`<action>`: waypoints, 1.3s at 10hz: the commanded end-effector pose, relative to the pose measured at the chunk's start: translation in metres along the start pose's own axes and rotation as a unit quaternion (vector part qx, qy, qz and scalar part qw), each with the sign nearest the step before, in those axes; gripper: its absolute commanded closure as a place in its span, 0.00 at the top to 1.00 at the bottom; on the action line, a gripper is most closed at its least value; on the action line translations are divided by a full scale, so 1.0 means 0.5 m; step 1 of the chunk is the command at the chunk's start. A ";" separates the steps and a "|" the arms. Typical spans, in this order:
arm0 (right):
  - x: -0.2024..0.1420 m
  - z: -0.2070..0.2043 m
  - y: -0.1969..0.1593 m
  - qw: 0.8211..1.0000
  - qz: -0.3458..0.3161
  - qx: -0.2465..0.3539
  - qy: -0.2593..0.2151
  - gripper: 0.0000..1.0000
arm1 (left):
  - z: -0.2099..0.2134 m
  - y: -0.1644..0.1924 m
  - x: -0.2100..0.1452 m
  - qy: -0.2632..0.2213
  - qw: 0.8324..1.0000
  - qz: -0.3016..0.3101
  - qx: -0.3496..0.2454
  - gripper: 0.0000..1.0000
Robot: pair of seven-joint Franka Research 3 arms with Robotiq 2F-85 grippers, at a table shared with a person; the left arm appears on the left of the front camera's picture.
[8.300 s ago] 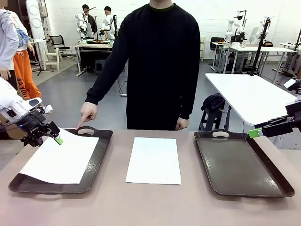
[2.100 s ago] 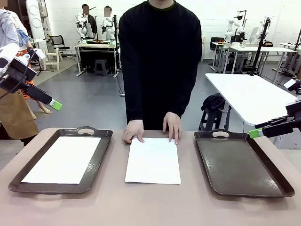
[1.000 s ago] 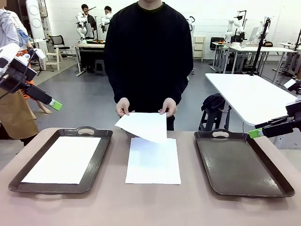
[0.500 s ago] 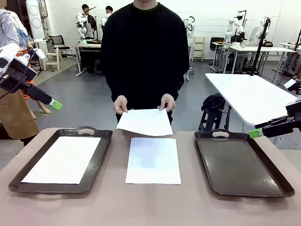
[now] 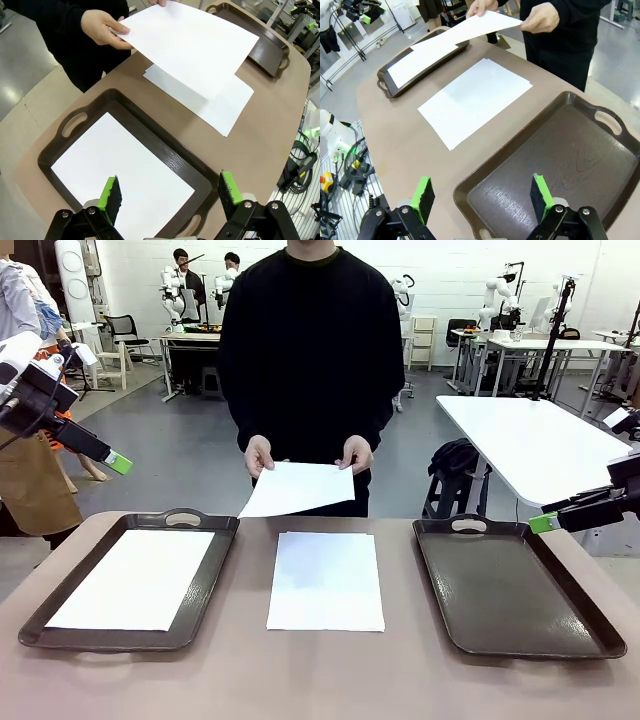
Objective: Sort the A4 documents.
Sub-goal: Receive the A4 Paper.
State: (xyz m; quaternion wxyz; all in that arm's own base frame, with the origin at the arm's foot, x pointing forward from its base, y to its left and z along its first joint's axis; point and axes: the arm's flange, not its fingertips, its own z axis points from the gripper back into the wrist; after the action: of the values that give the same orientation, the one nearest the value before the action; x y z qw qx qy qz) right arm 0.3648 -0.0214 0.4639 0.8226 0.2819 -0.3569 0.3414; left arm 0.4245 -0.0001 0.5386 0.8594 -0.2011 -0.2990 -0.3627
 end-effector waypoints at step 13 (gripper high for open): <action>0.000 -0.007 -0.007 1.000 0.005 0.006 -0.017 1.00 | -0.001 0.000 -0.001 -0.008 1.000 -0.006 -0.005 1.00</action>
State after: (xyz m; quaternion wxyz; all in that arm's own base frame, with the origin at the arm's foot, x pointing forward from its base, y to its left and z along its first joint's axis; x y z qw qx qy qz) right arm 0.3648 -0.0214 0.4639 0.8225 0.2818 -0.3569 0.3416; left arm 0.4245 -0.0001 0.5386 0.8594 -0.2011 -0.2990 -0.3627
